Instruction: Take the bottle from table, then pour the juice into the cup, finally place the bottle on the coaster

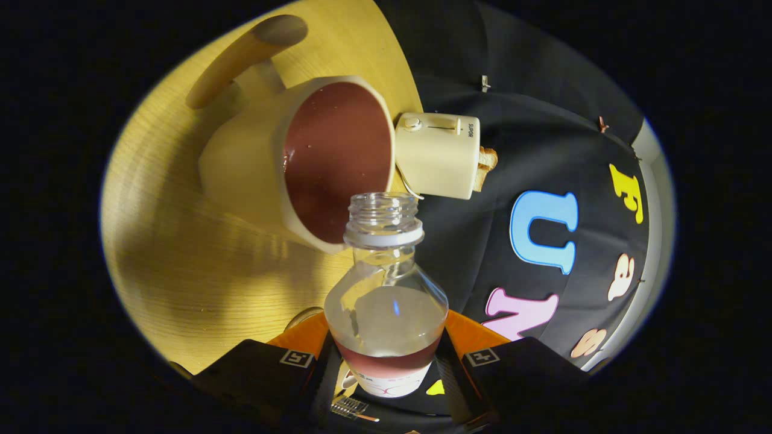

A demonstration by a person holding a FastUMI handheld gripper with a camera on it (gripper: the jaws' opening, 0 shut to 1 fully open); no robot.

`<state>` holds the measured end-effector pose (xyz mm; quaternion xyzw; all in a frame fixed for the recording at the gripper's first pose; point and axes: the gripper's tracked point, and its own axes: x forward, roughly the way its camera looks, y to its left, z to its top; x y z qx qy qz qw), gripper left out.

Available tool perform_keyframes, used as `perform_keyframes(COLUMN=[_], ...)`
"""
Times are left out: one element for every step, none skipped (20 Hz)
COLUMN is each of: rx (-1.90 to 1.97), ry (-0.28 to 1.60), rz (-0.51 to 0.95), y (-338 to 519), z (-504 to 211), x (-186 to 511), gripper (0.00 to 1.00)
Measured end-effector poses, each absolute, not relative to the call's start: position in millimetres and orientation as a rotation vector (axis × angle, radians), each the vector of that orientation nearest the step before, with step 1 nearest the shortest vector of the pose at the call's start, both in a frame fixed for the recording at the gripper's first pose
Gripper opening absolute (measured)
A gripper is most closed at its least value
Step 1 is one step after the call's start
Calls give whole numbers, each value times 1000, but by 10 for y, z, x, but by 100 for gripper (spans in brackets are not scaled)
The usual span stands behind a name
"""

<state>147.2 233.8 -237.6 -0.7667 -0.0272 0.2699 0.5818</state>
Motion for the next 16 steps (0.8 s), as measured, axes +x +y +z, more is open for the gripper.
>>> perform_keyframes(rx=[-1804,-1811,-1822,-1835,-1850,-1861,-1871,-1882,-1893,-1902,-1909,-1915,-1922,-1930,-1940,-1950], ry=[-70,-72,-77,-86,-98,-103,-104,-104,-107,-114,-123,-128,-130,-134,-139,-144], rz=[639,645,648,651,654,660,664,667,668,671,673,675,680,684,687,690], y=[2353,2347,2376,2380,2412,2446,2449,2441,2433,2448,2449,2463,2465,2478,2488,2508], z=[-2390,-2397,-2393,-2382,-2368,-2367,-2368,-2361,-2354,-2341,-2323,-2321,-2318,-2320,-2305,-2297], x=[1447,1434,1429,1424,1441,1487,1499,1491,1484,1477,1470,1471,1467,1462,1469,1471], gripper=[75,75,75,75,75,75,75,75,75,75,75,75,75,75,75,75])
